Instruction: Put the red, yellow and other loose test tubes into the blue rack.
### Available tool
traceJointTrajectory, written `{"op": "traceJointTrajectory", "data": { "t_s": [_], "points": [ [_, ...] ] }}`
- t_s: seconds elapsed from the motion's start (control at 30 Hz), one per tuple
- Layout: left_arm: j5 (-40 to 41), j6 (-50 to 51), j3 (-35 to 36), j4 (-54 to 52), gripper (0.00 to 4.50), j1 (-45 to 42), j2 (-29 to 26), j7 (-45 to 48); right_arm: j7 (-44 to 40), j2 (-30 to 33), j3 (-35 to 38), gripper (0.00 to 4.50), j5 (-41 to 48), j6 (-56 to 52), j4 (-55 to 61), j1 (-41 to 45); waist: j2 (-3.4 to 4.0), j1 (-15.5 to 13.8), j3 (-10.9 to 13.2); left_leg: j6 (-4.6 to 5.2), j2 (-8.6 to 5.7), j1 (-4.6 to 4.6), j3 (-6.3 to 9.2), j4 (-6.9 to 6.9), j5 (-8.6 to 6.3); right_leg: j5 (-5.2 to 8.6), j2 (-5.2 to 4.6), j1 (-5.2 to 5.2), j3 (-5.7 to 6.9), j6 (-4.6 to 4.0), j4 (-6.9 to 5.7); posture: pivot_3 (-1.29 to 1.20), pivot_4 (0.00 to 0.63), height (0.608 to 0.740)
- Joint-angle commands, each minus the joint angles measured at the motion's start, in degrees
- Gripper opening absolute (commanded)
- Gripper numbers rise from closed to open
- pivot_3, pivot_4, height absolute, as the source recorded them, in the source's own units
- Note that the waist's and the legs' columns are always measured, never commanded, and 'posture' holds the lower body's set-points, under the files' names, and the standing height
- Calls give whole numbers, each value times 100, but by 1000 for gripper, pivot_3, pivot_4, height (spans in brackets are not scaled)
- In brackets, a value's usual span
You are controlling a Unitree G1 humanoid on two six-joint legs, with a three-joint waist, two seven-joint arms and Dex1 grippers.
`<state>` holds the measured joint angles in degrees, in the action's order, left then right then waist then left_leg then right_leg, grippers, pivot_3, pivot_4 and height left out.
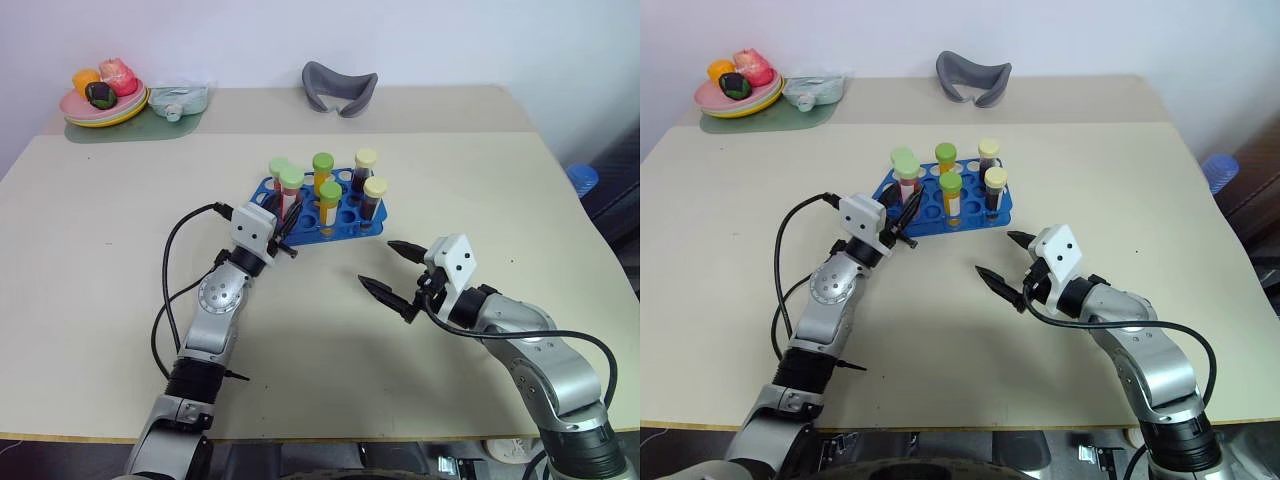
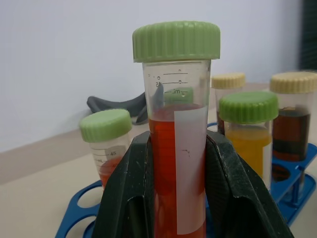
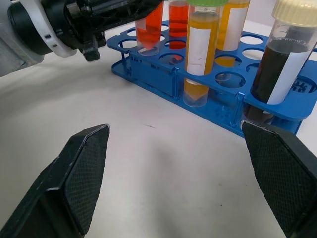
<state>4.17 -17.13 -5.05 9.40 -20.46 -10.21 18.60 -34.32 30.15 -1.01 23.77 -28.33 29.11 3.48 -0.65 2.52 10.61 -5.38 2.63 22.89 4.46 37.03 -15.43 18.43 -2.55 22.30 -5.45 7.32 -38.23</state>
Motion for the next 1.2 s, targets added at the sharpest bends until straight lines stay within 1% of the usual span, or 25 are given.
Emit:
{"op": "traceJointTrajectory", "data": {
  "t_s": [0.03,0.17,0.37,0.57,0.6,0.63,0.7,0.77,0.8,0.9,1.07,1.1,1.13,1.2],
  "points": [
    [-51,-7,118,53,757,-6,-33,-43,2,-62,-3,4354,35,82,198,48,0,1,0,0,0,0,0,0,0,0,0,0,0,0,0,0,150,740],
    [-31,12,141,40,757,13,-35,-44,2,-69,-26,4354,29,93,182,55,0,2,0,1,0,-2,0,0,0,0,0,0,0,0,0,0,150,740],
    [276,241,157,-77,757,96,101,90,-2,-86,-54,4354,19,99,166,80,0,0,0,2,0,-1,0,-1,-1,0,0,-1,0,0,0,0,150,740],
    [264,299,202,-84,757,81,161,92,-1,-81,-61,4354,25,82,204,65,0,1,0,2,0,0,0,-1,-1,0,1,1,0,0,1,0,150,740],
    [290,290,219,-81,1257,81,178,101,-4,-75,-55,4354,27,81,206,60,0,1,0,2,0,0,0,-1,-1,0,0,1,0,0,1,0,150,740],
    [297,278,233,-85,1848,82,193,95,-11,-67,-45,4354,32,83,209,52,0,-1,0,2,0,0,0,-1,-1,0,0,1,0,0,2,0,150,740],
    [272,228,273,-123,2751,84,213,36,-20,-53,-25,4354,42,79,216,43,0,-3,0,2,0,1,0,-1,-1,0,0,0,0,0,2,0,150,740],
    [335,229,310,-307,3868,115,204,53,-43,-25,14,4354,60,78,216,33,0,-3,0,3,0,1,0,-1,-2,0,0,0,0,0,2,0,150,740],
    [368,248,329,-412,4329,139,194,60,-59,-6,38,4354,67,81,211,29,0,-3,0,3,0,1,0,-1,-2,0,0,0,0,0,2,0,150,740],
    [437,329,470,-810,4329,273,75,42,-122,73,138,4354,89,90,180,26,0,-3,0,3,0,1,0,-1,-2,0,0,1,0,0,2,0,150,740],
    [614,755,1004,-1774,4329,563,-456,6,-338,421,532,4354,114,126,59,67,0,-5,0,3,1,1,0,-3,-2,0,0,1,0,0,2,0,150,740],
    [671,859,1124,-1919,4329,601,-587,20,-377,500,625,4354,112,136,24,62,0,-11,0,4,1,1,0,-2,-2,0,0,1,0,0,2,0,150,740],
    [900,1115,1294,-2107,4329,677,-791,144,-442,615,786,4354,120,149,-50,48,0,-13,0,4,1,1,0,-2,-2,0,0,-1,0,0,3,0,150,740],
    [1407,1656,1540,-2472,4329,984,-1308,633,-613,850,1136,4354,145,194,-240,-19,-1,-1,1,5,1,1,0,-2,-3,0,0,-1,0,0,4,0,150,740]
  ]
}}
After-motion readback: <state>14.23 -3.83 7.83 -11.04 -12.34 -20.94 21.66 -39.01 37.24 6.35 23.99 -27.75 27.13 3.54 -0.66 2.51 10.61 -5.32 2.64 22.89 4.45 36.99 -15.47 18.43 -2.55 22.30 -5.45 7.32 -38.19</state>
